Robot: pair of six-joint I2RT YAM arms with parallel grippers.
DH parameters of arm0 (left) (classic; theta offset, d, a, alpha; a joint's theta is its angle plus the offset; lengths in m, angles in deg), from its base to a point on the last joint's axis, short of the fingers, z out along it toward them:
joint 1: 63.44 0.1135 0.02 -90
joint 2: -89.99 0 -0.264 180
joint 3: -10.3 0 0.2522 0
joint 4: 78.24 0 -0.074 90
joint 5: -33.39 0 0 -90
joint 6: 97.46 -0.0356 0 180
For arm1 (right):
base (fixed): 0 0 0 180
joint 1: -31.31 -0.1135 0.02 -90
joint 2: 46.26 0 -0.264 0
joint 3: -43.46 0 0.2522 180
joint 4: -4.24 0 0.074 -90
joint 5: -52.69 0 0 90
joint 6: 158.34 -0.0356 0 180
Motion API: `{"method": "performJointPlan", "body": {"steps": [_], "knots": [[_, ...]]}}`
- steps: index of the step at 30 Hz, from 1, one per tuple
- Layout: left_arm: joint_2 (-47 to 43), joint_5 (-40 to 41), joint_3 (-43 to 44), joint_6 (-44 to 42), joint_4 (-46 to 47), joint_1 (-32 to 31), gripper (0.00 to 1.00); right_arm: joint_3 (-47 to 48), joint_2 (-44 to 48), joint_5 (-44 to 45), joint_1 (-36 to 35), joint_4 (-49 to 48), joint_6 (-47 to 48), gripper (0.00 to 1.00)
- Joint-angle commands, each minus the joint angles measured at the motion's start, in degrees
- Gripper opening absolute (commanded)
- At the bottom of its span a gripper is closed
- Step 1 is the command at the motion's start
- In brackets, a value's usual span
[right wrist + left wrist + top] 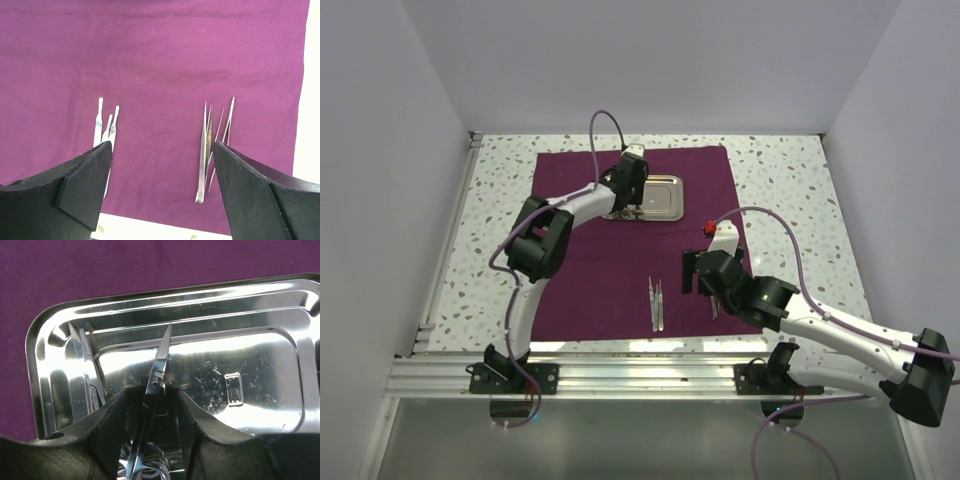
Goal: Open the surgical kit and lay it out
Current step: Pick up the medical item from the container.
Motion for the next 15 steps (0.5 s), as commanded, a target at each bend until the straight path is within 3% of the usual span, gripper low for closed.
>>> {"method": "performJointPlan", "body": {"steps": [1,5,8,11,15], "knots": [[0.39,-2.97,3.2,-0.75,-3.8,0.73,0.46,1.17,-0.15,2.03,-0.09,-1.74,0.42,0.85],[2.32,-4.73,3.73,-0.31,-6.54,0.99,0.34,1.17,-0.24,2.12,-0.09,-1.65,0.24,0.85],[3.46,-6.92,3.38,-0.31,-7.07,1.43,0.13,1.0,-0.07,2.12,0.0,-1.74,0.33,0.85],[4.69,-8.42,4.6,-0.48,-7.94,1.96,0.0,0.82,-0.07,2.03,0.0,-1.83,0.24,0.85],[5.32,-8.6,9.94,-1.27,-9.7,2.14,0.0,0.56,0.02,2.12,0.0,-2.0,0.07,0.85]]}}
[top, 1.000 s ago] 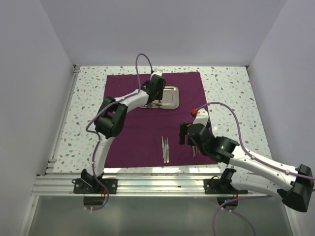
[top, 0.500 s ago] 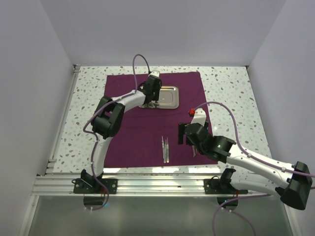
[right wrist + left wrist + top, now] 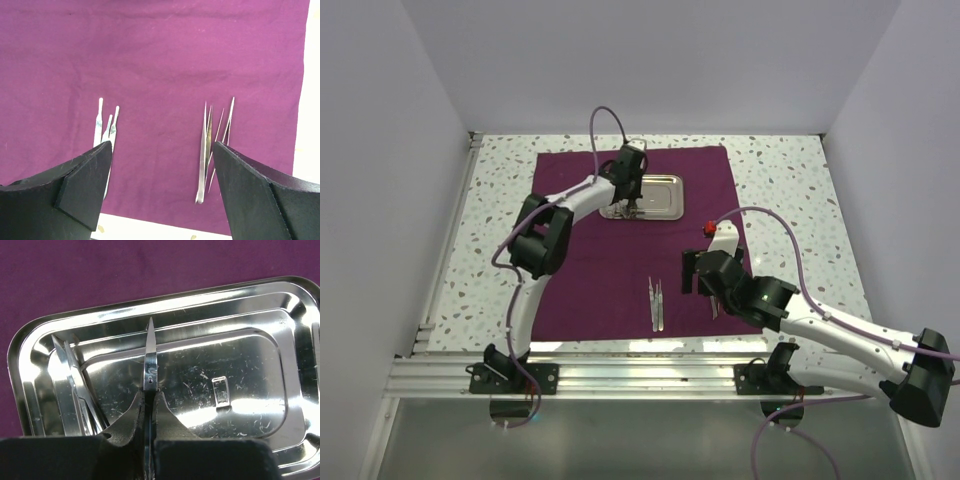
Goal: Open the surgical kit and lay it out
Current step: Pick up the medical item from the container, then place the medical item in the surgical kit.
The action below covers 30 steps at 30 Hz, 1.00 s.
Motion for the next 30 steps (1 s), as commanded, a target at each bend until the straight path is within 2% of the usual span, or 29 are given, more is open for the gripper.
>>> {"method": "performJointPlan", "body": {"steps": [1,3,6,11,13,14,17,20,25,30], "knots": [[2.74,-2.39,5.26,-1.1,-5.87,0.78,0.0,0.38,0.11,2.1,0.0,-1.92,0.0,0.85],[1.6,-2.57,9.03,-1.1,-7.73,0.69,0.0,0.29,0.29,2.19,-0.08,-1.92,0.0,0.85],[-2.79,-2.74,10.2,-0.57,-9.05,0.61,0.0,0.03,0.55,2.36,0.0,-2.09,0.0,0.85],[-14.03,-0.73,3.62,1.53,-10.11,-0.71,0.0,-0.32,0.81,2.19,-0.08,-2.18,-0.17,0.85],[-18.07,2.33,-3.84,2.93,-9.41,-1.93,0.0,-0.41,1.34,1.66,-0.08,-2.27,-0.26,0.85],[-22.45,3.66,-10.3,3.64,-8.97,-2.38,0.0,-0.41,1.51,1.49,-0.09,-2.09,-0.35,0.85],[-31.58,5.34,-21.49,6.63,-4.67,-4.4,0.0,-0.41,2.13,1.05,0.0,-2.09,-0.09,0.85],[-40.29,7.88,-38.51,9.88,-1.24,-6.95,0.0,-0.32,2.22,0.52,-0.09,-1.74,0.09,0.85],[-53.39,10.96,-53.76,17.0,2.37,-11.25,0.0,-0.41,1.87,-0.45,-0.09,-2.35,0.0,0.85],[-61.06,16.23,-65.29,22.18,5.44,-13.19,0.0,-0.41,0.9,-1.06,0.0,-2.88,-0.79,0.85]]}}
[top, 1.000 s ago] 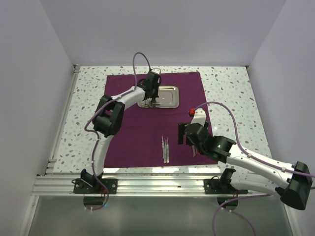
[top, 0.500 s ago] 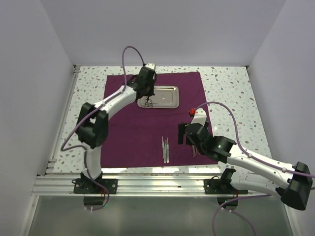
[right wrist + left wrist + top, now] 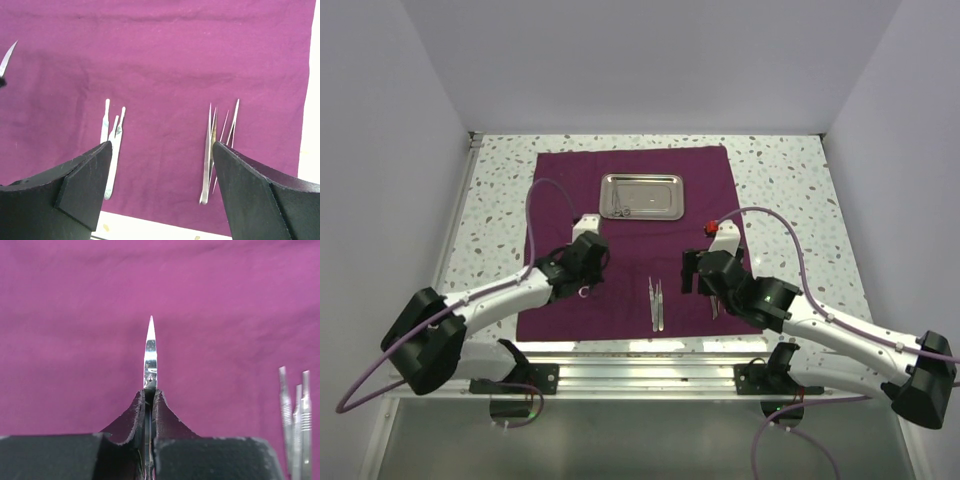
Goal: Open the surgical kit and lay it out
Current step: Place the medical item in the surgical kit.
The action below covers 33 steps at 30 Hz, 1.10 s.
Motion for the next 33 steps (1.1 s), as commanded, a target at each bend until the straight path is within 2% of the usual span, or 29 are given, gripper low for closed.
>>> {"method": "performJointPlan", "body": {"steps": [1,5,9,11,13,15,16,17,18,23,27,28,31,33], "knots": [[-5.46,5.94,-4.64,5.95,6.76,-0.65,0.0,-0.21,-0.32,-0.43,-0.08,-2.14,-0.72,0.85],[-5.74,7.71,-8.16,7.88,7.64,-0.56,0.0,-0.39,-0.41,-0.26,0.0,-1.79,-1.25,0.85],[-5.48,5.96,-9.83,9.73,7.73,-0.65,0.0,-0.56,0.11,0.27,0.0,-1.09,-1.52,0.84],[-5.82,5.07,-11.06,10.26,7.73,-0.82,0.35,-0.65,0.29,0.54,-0.09,-0.91,-1.6,0.85],[-6.96,4.63,-11.77,10.87,7.56,-1.35,0.54,-0.92,0.47,0.71,-0.09,-0.91,-1.6,0.85],[-8.28,4.8,-12.04,11.66,5.72,-1.79,0.68,-0.92,0.47,0.89,-0.08,-0.91,-1.6,0.85],[-9.94,5.15,-11.86,11.67,4.92,-2.4,0.85,-0.92,0.29,0.98,-0.09,-0.91,-1.6,0.85],[-10.92,5.59,-11.16,11.75,4.13,-2.67,0.95,-0.83,0.21,0.98,-0.09,-1.08,-1.43,0.85],[-11.8,6.47,-10.63,11.15,2.73,-2.76,0.99,-0.92,0.12,0.89,-0.09,-1.17,-1.51,0.85],[-12.6,10.34,-4.42,7.19,2.46,-2.85,0.99,-1.09,-0.32,0.1,-0.09,-2.31,-0.99,0.85],[-5.23,14.29,3.33,1.32,5.26,-1.71,0.93,-1.01,-0.5,-0.08,-0.09,-2.32,-0.64,0.85],[-1.3,13.52,5.09,0.16,6.05,0.3,0.88,-0.92,-0.5,-0.08,-0.17,-2.32,-0.46,0.85],[5.48,8.25,11.85,-4.32,11.14,5.05,0.81,-1.01,-0.59,0.1,-0.09,-2.14,-0.11,0.85],[8.75,4.04,14.23,-6.16,14.74,8.56,0.8,-1.01,-0.94,0.1,0.0,-2.31,0.07,0.84]]}}
